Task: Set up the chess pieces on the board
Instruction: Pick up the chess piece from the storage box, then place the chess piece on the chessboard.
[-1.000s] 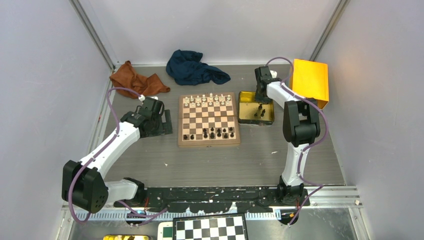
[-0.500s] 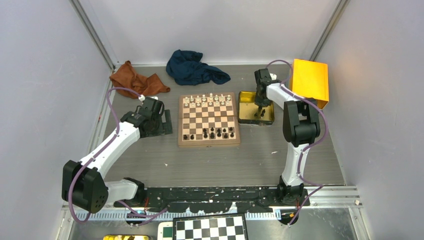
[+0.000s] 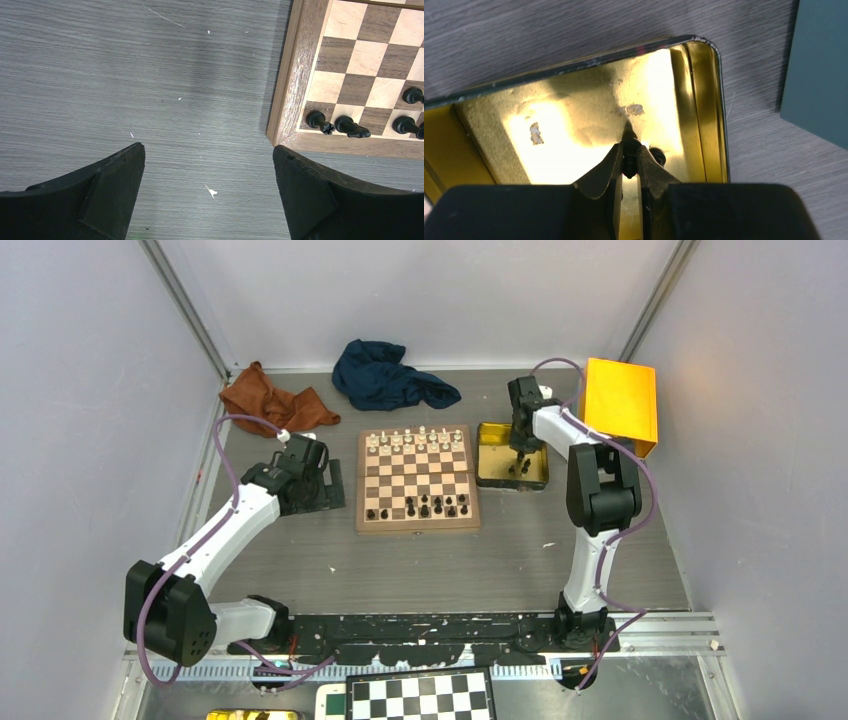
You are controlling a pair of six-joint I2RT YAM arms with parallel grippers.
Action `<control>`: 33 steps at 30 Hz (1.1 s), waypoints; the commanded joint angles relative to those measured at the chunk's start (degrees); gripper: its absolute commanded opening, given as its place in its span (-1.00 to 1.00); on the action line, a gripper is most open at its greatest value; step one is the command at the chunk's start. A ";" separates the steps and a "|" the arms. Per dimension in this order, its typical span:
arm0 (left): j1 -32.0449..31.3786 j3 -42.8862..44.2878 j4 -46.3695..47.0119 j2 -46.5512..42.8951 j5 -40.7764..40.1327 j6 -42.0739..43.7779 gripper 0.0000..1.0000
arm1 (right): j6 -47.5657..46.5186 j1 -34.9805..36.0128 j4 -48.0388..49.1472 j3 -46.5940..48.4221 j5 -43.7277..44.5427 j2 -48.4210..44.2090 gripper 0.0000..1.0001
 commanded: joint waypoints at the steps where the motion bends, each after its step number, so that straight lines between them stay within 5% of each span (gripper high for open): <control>1: 0.38 2.60 1.25 -1.36 -0.49 1.01 0.99 | -2.21 2.90 -2.08 3.29 2.58 -6.05 -0.95; 17: 0.38 2.23 0.64 -6.13 -0.16 0.68 0.99 | -3.24 25.00 -11.13 9.43 7.07 -13.00 -0.96; 33: 0.38 1.07 -0.59 -11.16 0.21 -0.68 0.99 | -0.74 42.91 -14.84 14.51 7.16 -9.36 -0.97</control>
